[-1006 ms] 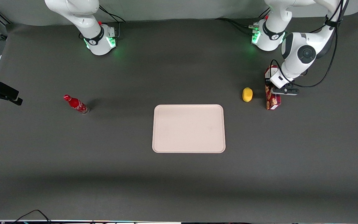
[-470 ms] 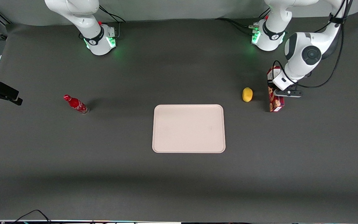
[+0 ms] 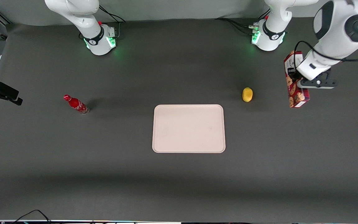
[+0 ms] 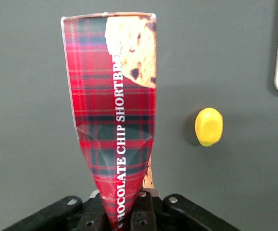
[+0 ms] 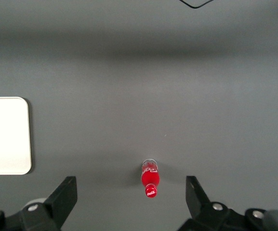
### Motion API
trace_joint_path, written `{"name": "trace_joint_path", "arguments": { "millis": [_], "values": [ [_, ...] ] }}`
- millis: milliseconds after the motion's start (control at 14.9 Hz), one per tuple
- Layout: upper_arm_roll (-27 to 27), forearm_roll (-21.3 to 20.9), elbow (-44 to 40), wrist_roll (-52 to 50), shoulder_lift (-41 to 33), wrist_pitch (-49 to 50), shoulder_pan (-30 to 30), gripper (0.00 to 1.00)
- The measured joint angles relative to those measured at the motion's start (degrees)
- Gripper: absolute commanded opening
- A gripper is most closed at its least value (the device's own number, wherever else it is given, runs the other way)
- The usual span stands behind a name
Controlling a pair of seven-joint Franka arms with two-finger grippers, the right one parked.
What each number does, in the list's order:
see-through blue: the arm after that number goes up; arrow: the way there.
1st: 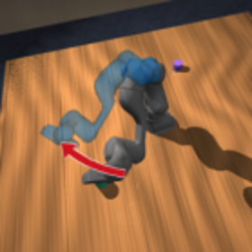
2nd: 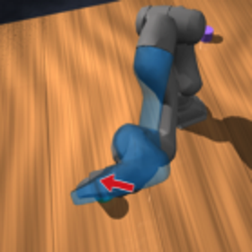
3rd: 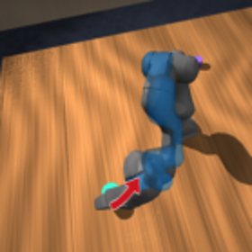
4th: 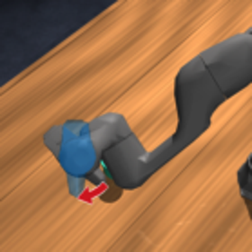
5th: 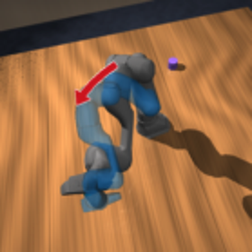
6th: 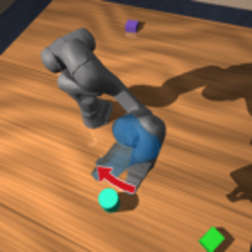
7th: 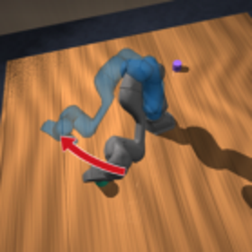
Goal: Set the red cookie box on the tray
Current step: 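Lift the gripped cookie box up off the table with the left gripper, then carry the cookie box over the pink tray with the left gripper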
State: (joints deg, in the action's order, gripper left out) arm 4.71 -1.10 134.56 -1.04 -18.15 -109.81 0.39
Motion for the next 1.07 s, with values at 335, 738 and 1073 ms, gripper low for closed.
{"name": "trace_joint_path", "arguments": {
  "millis": [335, 738, 1073],
  "values": [
    [-0.01, 0.00, -11.35, 0.00, -0.06, 10.82, 0.00, 0.00],
    [4.34, 3.12, -12.05, -8.52, 0.78, 9.93, 0.10, 0.00],
    [16.55, 7.50, -12.06, -20.65, 4.74, 0.03, 0.57, 0.00]
  ]
}}
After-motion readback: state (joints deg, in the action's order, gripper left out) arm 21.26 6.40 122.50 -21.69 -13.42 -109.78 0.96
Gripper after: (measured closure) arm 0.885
